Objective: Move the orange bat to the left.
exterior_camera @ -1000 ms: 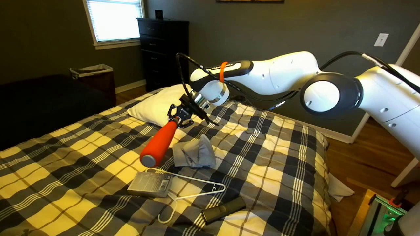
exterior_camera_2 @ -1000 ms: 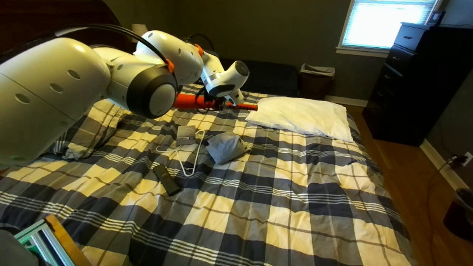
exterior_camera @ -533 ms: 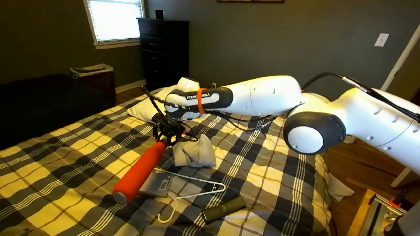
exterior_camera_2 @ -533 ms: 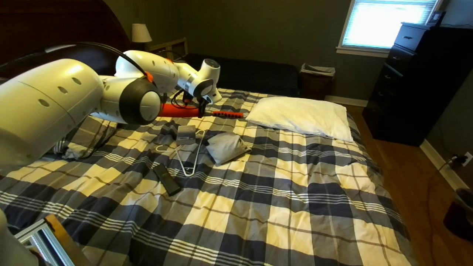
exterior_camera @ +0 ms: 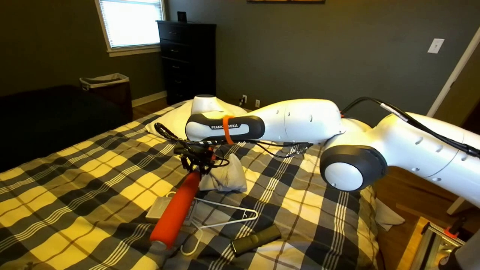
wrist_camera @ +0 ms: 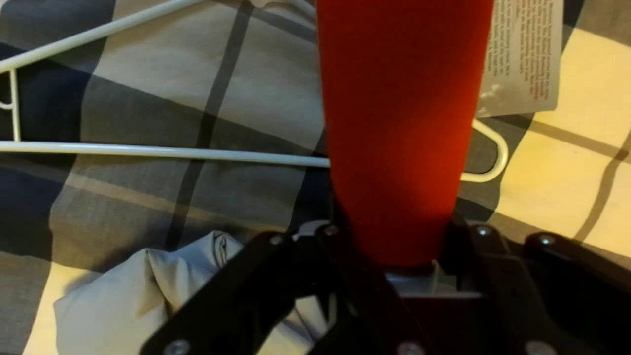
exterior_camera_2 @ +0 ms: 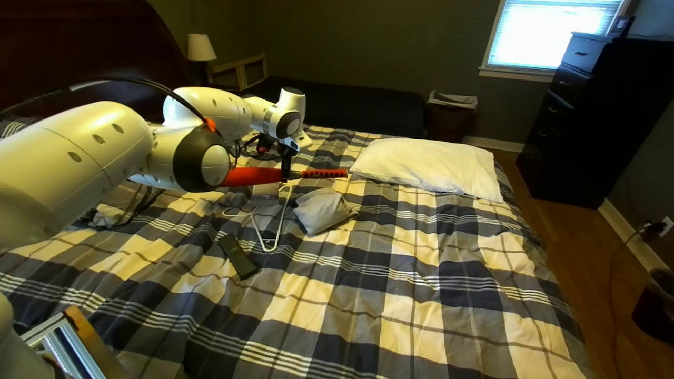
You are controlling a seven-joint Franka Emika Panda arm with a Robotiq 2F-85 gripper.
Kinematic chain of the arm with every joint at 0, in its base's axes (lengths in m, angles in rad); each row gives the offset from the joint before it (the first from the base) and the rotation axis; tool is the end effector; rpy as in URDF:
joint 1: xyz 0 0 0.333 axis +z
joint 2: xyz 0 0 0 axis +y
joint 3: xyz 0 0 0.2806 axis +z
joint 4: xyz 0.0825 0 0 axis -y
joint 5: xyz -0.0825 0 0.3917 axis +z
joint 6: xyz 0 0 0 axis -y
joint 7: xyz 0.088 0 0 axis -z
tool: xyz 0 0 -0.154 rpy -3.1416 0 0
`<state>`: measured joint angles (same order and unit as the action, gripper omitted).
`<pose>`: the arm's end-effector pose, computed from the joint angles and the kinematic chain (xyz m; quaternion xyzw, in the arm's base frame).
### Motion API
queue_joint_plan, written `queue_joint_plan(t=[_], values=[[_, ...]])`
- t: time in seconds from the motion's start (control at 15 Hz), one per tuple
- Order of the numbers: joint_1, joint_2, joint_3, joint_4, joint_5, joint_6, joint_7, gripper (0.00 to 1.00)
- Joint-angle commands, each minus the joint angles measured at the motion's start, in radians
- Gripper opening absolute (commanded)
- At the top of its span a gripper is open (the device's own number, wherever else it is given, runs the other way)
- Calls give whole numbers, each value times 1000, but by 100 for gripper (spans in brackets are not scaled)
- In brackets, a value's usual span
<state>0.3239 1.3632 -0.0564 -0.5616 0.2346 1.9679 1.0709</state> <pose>0.7415 0.2525 0.1036 -0.9091 0.4079 0.0344 0.0772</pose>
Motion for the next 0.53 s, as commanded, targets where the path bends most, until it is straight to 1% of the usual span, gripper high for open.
queue_joint_plan(t=[0.0, 0.07, 0.13, 0.2, 0.27, 0.33, 0.4, 0.47], values=[[-29, 45, 63, 122, -67, -95, -98, 17], [-4, 10, 13, 25, -40, -33, -39, 17], [-5, 10, 16, 31, -42, -39, -47, 42], [-5, 10, 15, 30, -42, -38, -47, 42], [-5, 10, 14, 28, -42, -38, -47, 17], [1, 19, 3, 29, -59, -19, -75, 17], [8, 23, -6, 32, -78, -31, -122, 17], [17, 26, -11, 40, -99, -70, -176, 17]])
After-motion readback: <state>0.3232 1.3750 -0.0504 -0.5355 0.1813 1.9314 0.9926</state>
